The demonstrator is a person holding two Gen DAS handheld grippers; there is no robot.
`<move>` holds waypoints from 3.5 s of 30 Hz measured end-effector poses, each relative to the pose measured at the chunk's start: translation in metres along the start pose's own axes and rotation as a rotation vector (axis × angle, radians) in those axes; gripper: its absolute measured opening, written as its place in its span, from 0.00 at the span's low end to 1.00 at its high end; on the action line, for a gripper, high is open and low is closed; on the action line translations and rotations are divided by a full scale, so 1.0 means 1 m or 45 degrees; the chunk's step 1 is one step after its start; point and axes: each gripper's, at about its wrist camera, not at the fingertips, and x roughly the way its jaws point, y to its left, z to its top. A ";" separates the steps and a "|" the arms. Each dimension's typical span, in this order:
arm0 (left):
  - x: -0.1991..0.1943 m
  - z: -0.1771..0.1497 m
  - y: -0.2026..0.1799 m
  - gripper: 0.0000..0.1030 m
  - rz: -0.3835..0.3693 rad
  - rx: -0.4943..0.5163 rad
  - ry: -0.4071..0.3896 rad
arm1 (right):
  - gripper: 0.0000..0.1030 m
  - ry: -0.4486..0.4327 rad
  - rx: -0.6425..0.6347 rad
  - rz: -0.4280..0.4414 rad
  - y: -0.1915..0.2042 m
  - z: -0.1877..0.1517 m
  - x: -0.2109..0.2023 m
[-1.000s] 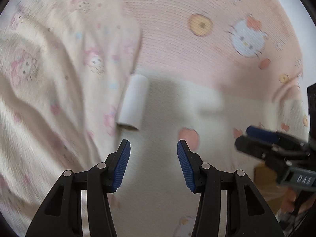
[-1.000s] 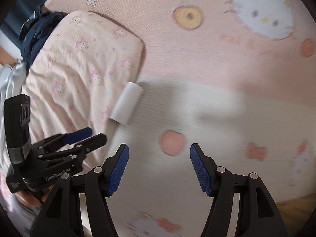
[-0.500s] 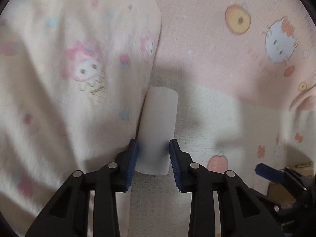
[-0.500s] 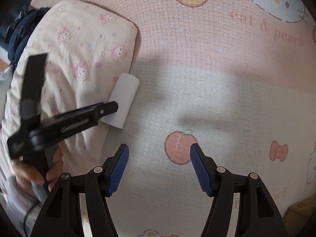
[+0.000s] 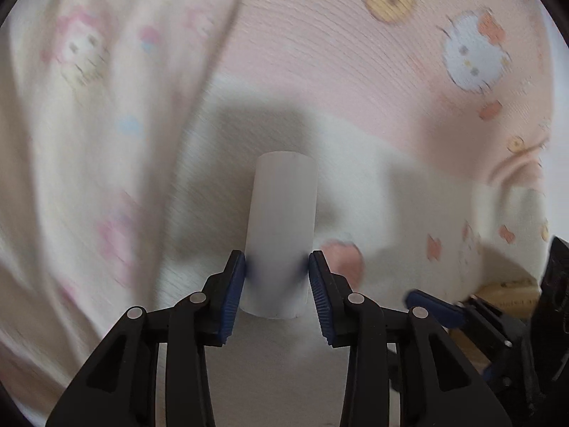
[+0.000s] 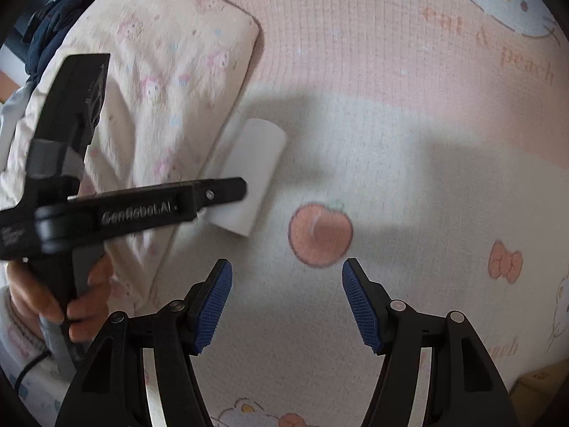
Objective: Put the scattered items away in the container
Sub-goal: 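Close the left gripper on the last white tube while the right gripper closes on it, then lift the tube with both grippers and carry it to the box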
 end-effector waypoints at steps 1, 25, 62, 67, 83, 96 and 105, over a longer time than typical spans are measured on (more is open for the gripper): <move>0.003 -0.005 -0.004 0.39 -0.024 -0.005 0.013 | 0.61 0.005 0.005 0.000 -0.002 -0.005 0.002; 0.055 -0.088 -0.110 0.42 -0.230 0.036 0.231 | 0.41 0.097 0.299 0.089 -0.073 -0.102 0.000; -0.105 -0.105 -0.319 0.45 -0.331 0.565 -0.159 | 0.40 -0.572 0.339 -0.079 -0.088 -0.152 -0.231; -0.112 -0.120 -0.371 0.45 -0.369 0.695 -0.185 | 0.40 -0.674 0.369 -0.141 -0.105 -0.171 -0.269; -0.035 -0.165 -0.481 0.45 -0.359 0.793 0.123 | 0.41 -0.666 0.556 -0.246 -0.196 -0.255 -0.311; 0.023 -0.158 -0.460 0.44 -0.269 0.558 0.363 | 0.44 -0.530 0.644 -0.067 -0.240 -0.259 -0.284; 0.015 -0.158 -0.464 0.44 -0.204 0.649 0.307 | 0.43 -0.450 0.560 -0.058 -0.249 -0.245 -0.267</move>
